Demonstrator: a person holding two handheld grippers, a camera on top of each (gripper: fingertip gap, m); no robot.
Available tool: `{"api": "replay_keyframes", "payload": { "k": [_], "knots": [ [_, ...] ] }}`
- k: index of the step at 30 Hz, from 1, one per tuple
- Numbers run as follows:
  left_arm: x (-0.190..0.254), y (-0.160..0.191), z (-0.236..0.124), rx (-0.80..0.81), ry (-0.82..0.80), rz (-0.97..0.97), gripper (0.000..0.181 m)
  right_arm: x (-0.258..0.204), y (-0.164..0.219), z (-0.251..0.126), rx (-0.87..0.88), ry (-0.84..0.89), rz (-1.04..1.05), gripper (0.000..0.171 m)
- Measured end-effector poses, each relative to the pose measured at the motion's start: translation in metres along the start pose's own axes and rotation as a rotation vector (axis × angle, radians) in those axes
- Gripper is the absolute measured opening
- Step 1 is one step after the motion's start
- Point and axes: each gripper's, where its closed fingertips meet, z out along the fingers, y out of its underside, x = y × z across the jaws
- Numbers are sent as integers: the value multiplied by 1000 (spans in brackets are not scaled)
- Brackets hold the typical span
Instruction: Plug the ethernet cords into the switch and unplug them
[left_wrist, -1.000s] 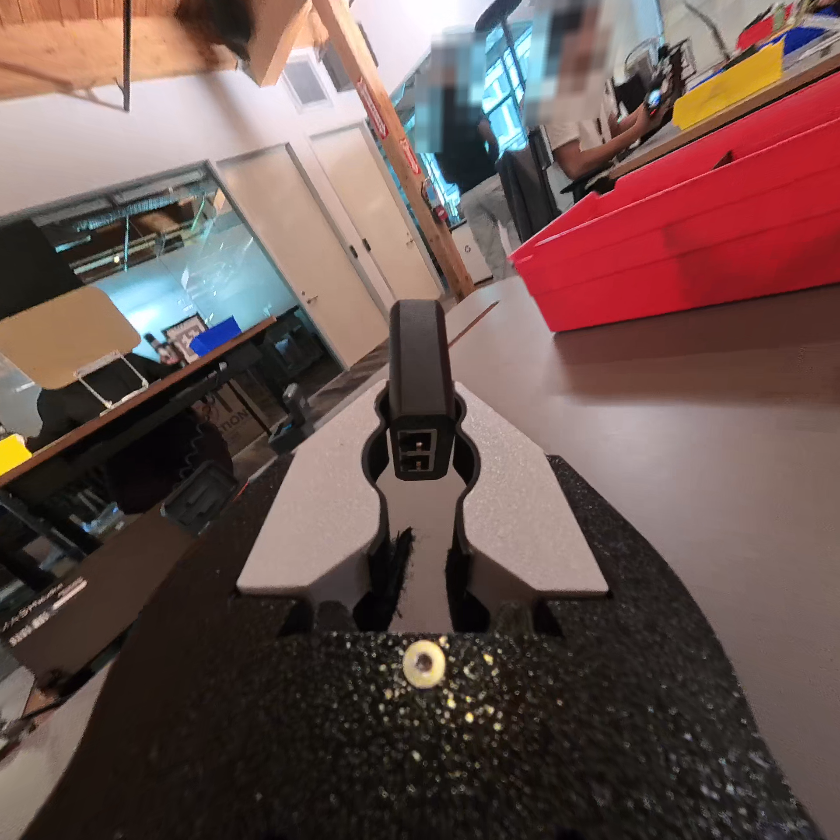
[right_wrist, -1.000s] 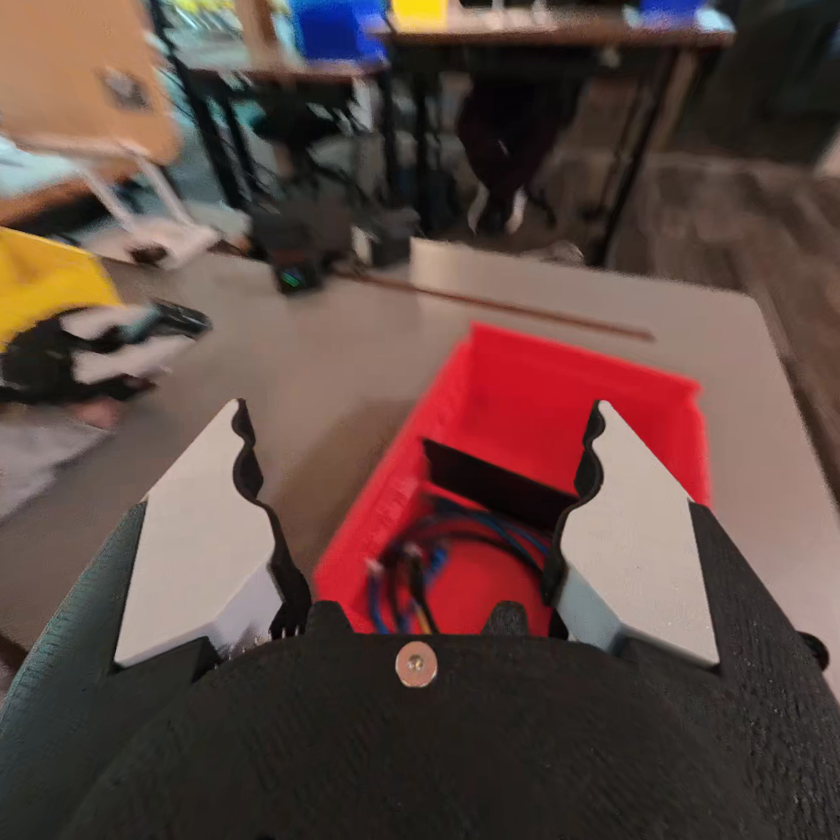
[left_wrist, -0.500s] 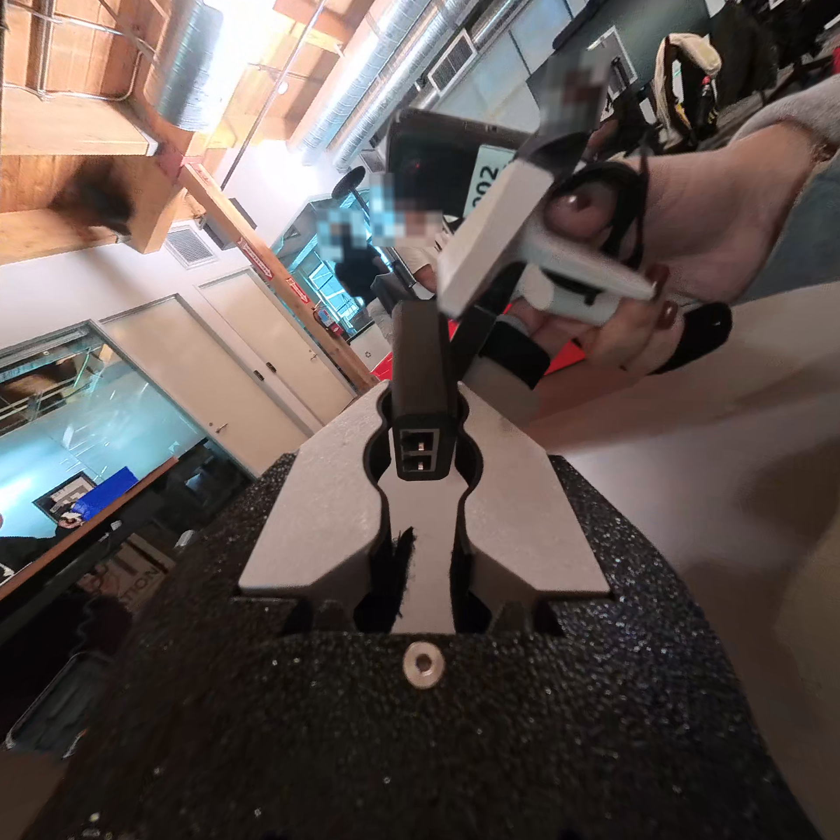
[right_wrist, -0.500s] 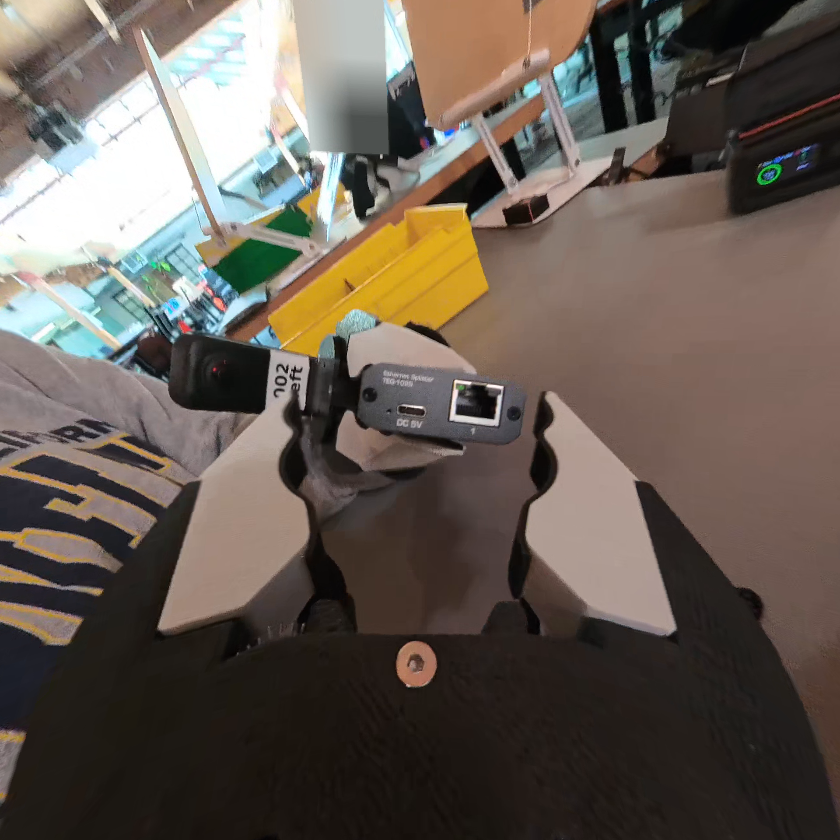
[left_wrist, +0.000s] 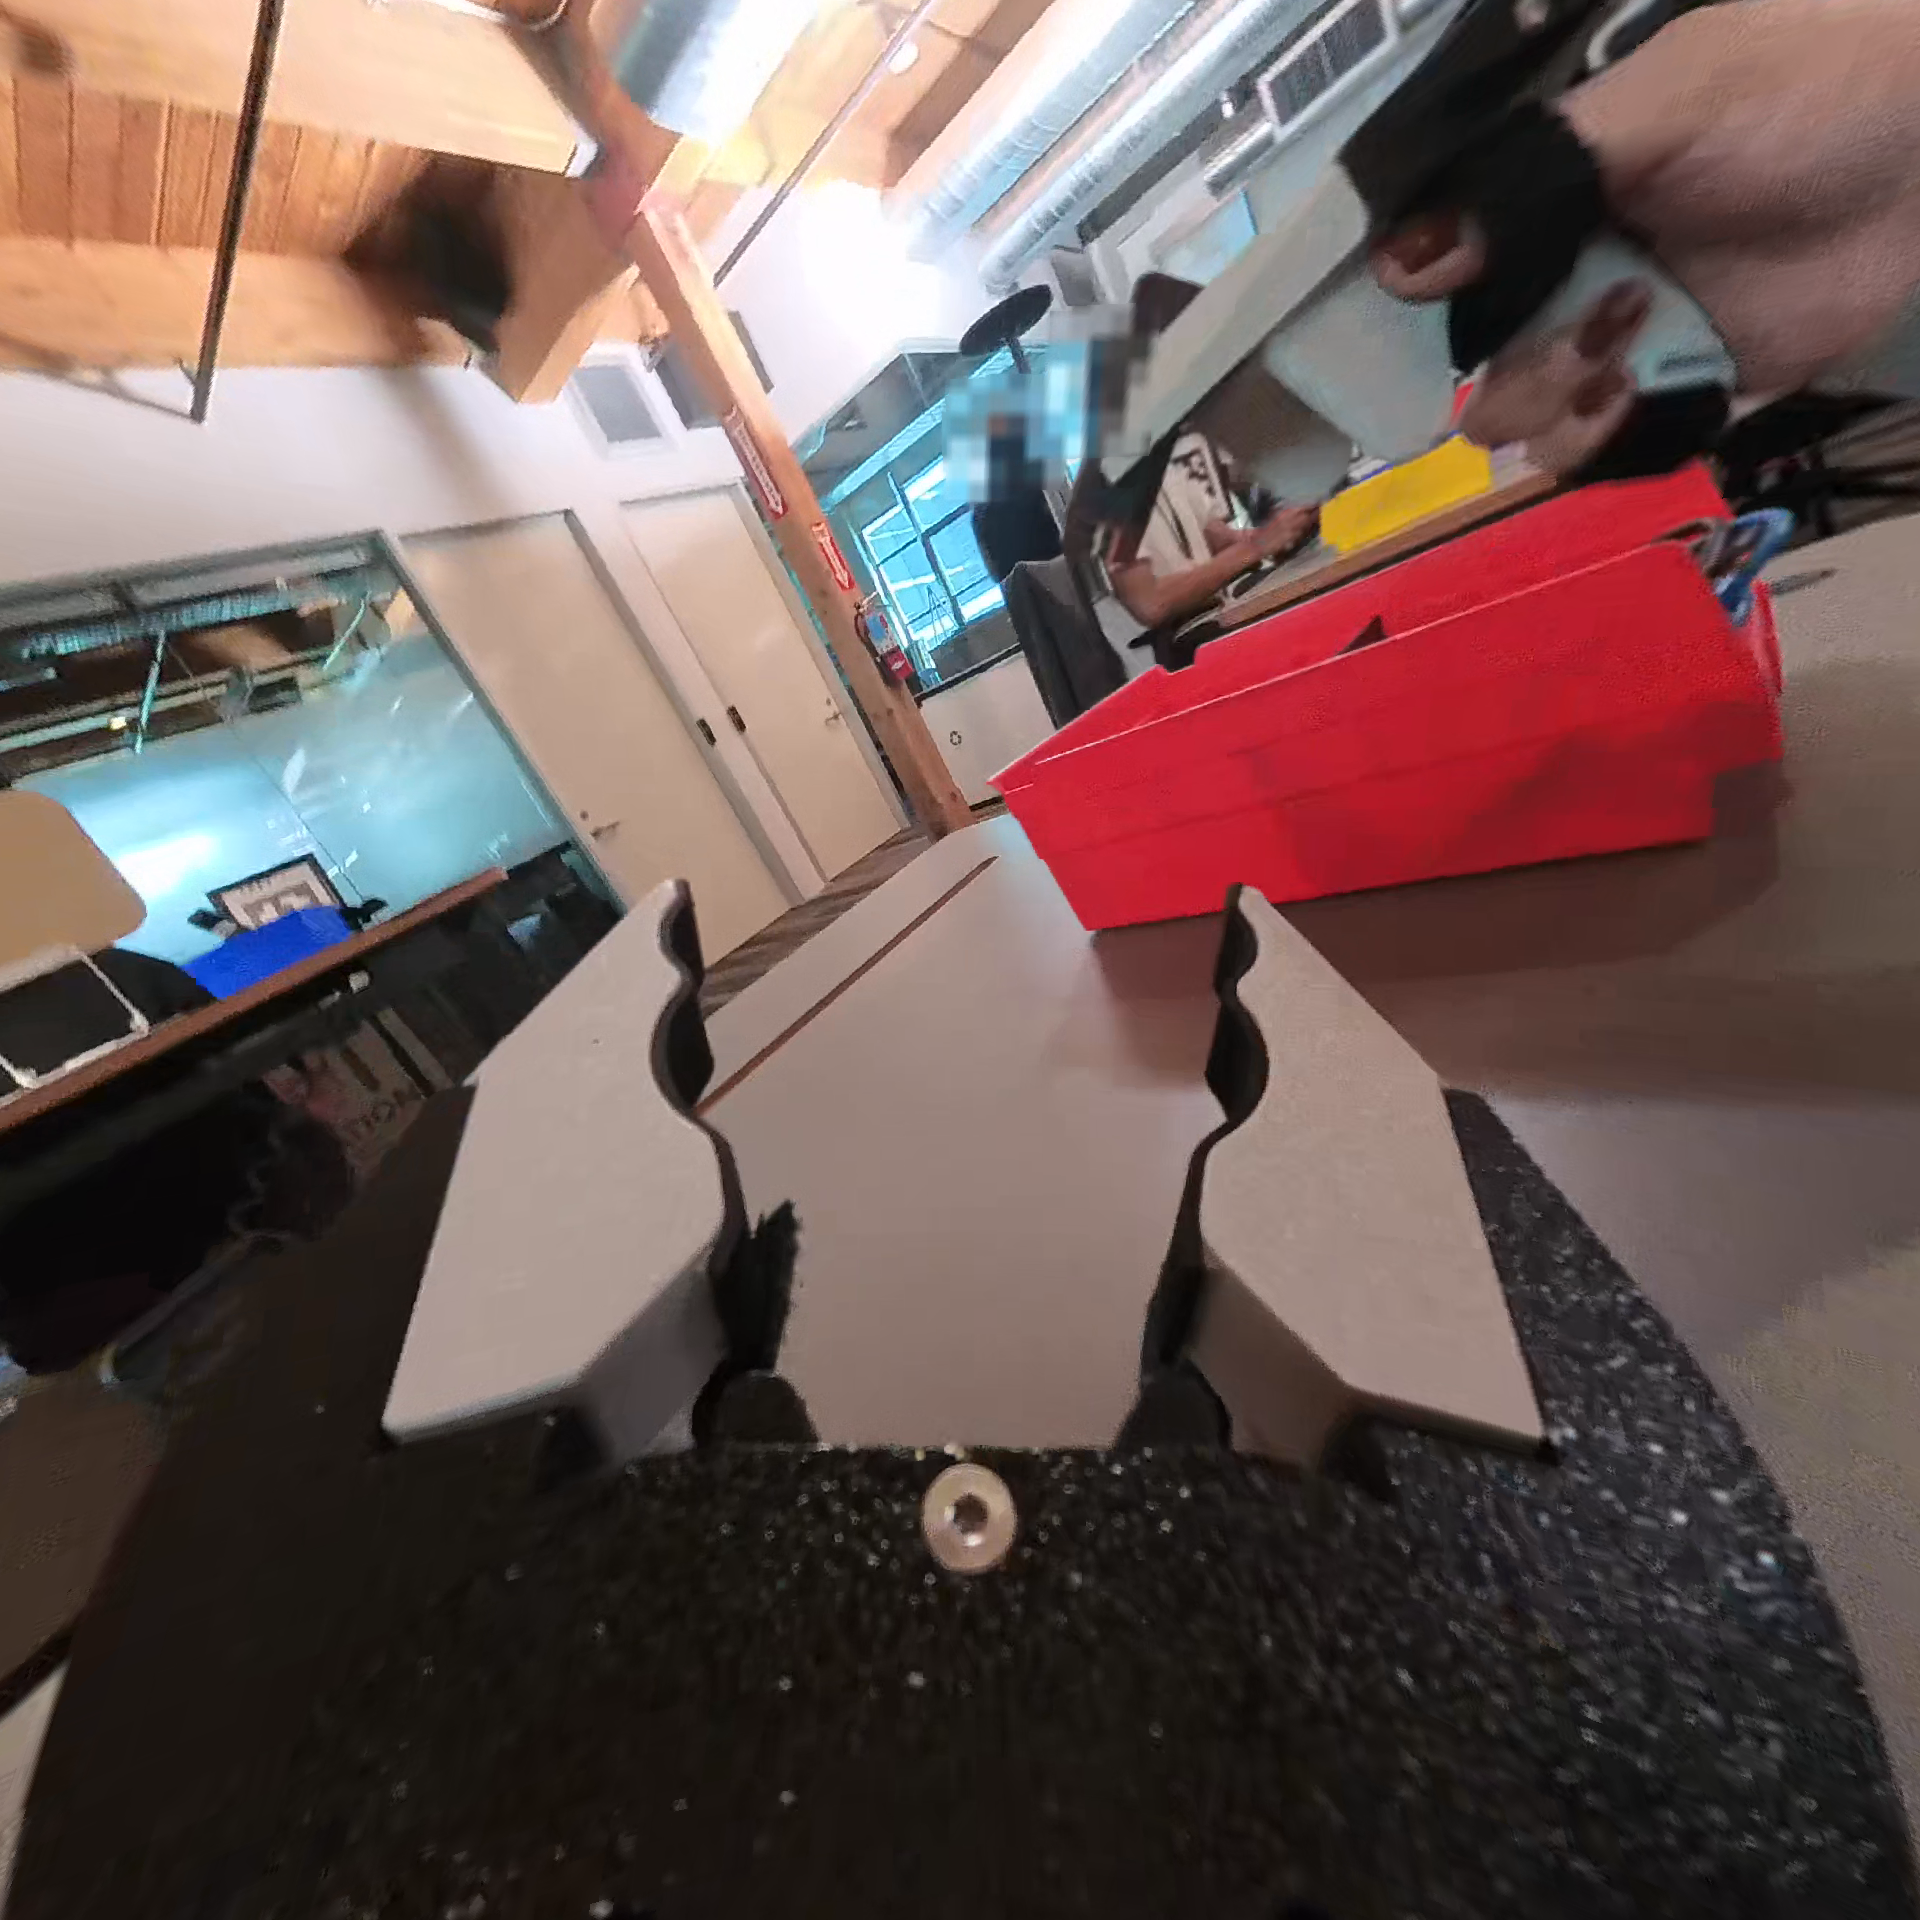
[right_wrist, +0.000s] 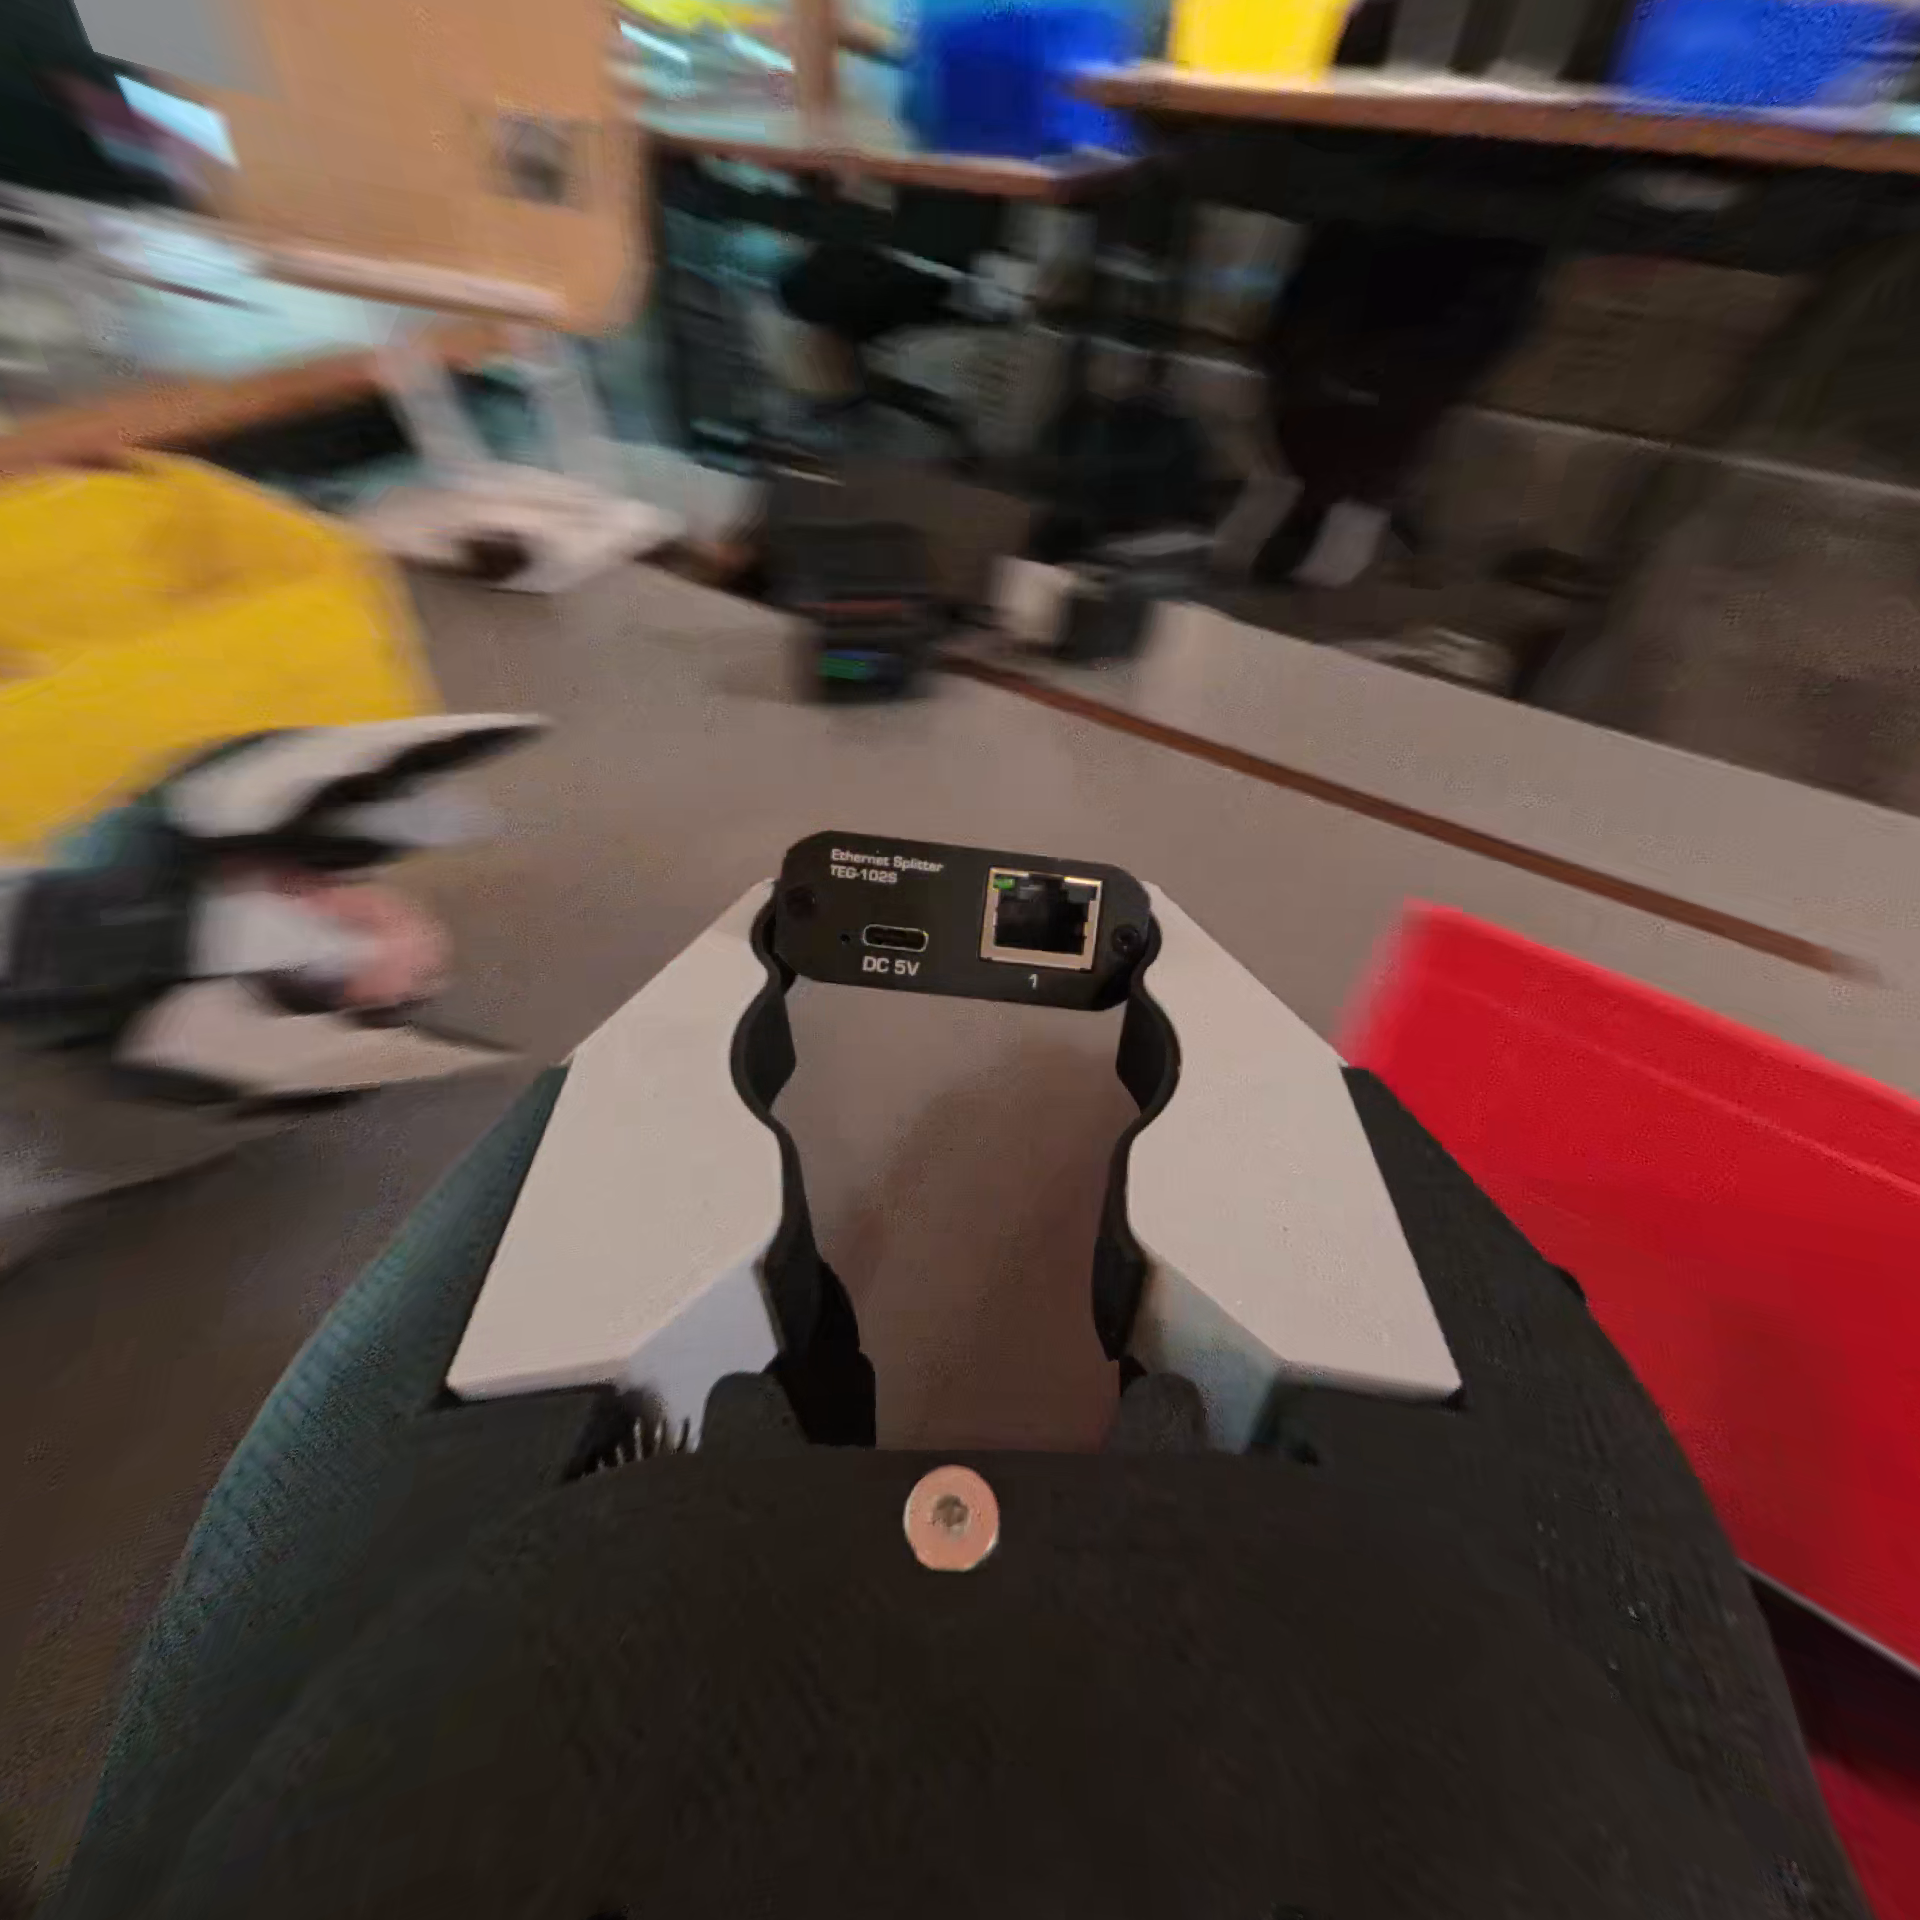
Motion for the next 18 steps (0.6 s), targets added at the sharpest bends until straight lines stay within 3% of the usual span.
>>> {"api": "replay_keyframes", "payload": {
  "k": [3,6,10,18],
  "knots": [
    [-8,7,2,-27,-28,-45,93,110,22,-4,-256,295,43,62],
    [-11,16,5,-70,-46,-64,94,166,66,17,-517,331,111,62],
    [-12,31,11,-158,-51,-127,118,193,113,41,-752,323,129,62],
    [-13,37,13,-184,-54,-152,119,196,151,67,-864,330,250,62]
  ]
}}
